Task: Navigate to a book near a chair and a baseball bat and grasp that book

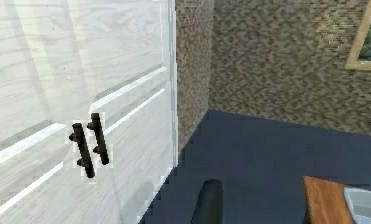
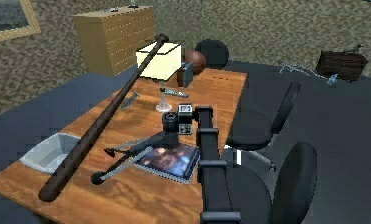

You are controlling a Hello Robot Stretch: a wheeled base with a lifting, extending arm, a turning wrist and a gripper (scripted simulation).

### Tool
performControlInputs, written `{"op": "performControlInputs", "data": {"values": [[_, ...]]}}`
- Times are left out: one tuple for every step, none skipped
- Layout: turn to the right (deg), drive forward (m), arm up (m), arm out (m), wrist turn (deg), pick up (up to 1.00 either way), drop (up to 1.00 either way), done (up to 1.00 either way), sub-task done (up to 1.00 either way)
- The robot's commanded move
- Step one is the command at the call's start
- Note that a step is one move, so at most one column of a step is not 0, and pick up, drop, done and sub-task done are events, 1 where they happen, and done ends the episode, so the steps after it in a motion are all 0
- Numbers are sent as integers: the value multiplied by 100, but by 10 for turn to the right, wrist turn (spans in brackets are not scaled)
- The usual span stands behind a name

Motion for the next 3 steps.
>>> {"op": "performControlInputs", "data": {"values": [[0,0,0,0,450,0,0,0,0],[0,0,0,0,450,0,0,0,0],[0,0,0,0,120,0,0,0,0]]}}
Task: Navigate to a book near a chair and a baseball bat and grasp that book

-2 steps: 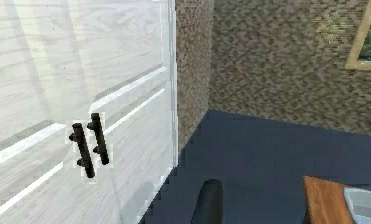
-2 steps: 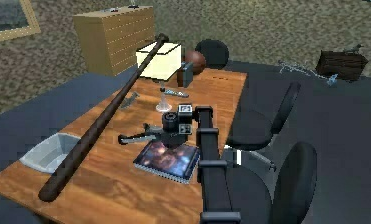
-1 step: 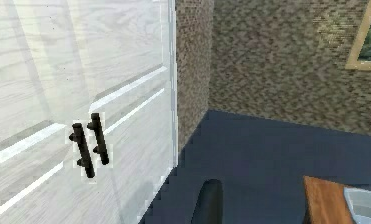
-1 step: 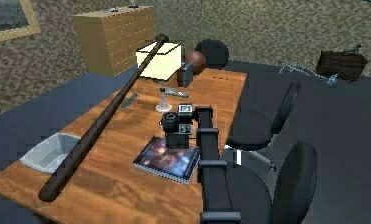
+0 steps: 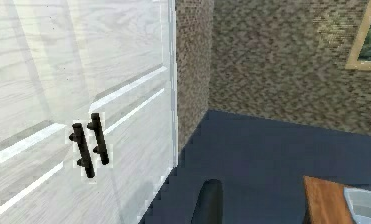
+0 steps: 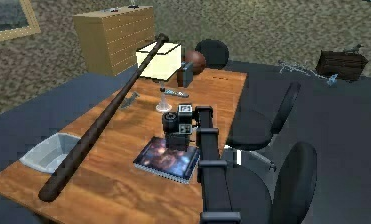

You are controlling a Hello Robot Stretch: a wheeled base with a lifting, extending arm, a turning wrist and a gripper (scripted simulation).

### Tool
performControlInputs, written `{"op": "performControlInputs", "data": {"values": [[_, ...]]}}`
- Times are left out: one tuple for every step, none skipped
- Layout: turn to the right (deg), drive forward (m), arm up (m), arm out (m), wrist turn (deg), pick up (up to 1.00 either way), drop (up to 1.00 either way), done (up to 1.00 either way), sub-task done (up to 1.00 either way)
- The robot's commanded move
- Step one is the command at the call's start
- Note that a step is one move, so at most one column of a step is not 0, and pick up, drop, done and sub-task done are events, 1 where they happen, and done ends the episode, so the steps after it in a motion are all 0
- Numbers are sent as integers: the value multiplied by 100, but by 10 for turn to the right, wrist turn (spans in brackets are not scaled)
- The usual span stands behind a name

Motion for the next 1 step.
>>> {"op": "performControlInputs", "data": {"values": [[0,0,-30,0,0,0,0,0,0]]}}
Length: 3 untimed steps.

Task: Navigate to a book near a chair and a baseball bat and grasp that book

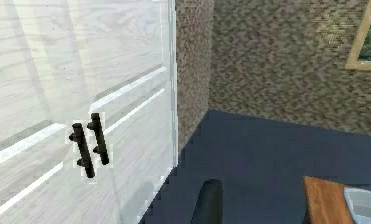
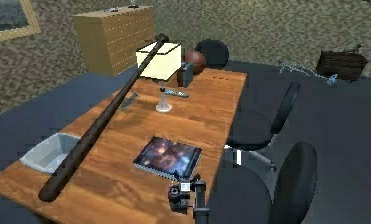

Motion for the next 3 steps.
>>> {"op": "performControlInputs", "data": {"values": [[0,0,0,0,0,100,0,0,0],[0,0,10,0,0,0,0,0,0],[0,0,0,0,0,0,0,100,0]]}}
